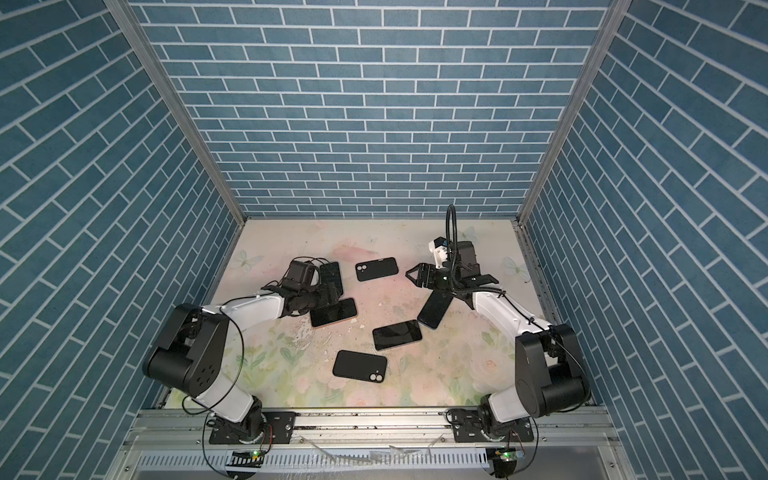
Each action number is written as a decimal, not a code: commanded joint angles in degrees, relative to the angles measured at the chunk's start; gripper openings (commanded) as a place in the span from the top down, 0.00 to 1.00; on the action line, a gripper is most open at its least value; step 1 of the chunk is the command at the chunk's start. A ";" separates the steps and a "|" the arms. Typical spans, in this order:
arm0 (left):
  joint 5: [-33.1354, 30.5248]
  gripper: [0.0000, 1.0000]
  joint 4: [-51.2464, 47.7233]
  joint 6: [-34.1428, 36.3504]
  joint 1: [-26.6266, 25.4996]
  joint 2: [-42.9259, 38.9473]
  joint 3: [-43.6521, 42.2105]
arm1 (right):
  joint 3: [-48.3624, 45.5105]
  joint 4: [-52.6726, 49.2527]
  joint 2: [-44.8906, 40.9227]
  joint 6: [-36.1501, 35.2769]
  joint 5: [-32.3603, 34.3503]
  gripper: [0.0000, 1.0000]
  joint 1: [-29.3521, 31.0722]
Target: Put the phone into the phone case
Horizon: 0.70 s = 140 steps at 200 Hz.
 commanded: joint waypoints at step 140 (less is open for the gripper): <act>16.66 0.01 -10.44 2.61 -5.10 -22.85 2.98 | 0.01 -17.56 -1.57 -2.58 5.83 0.33 2.12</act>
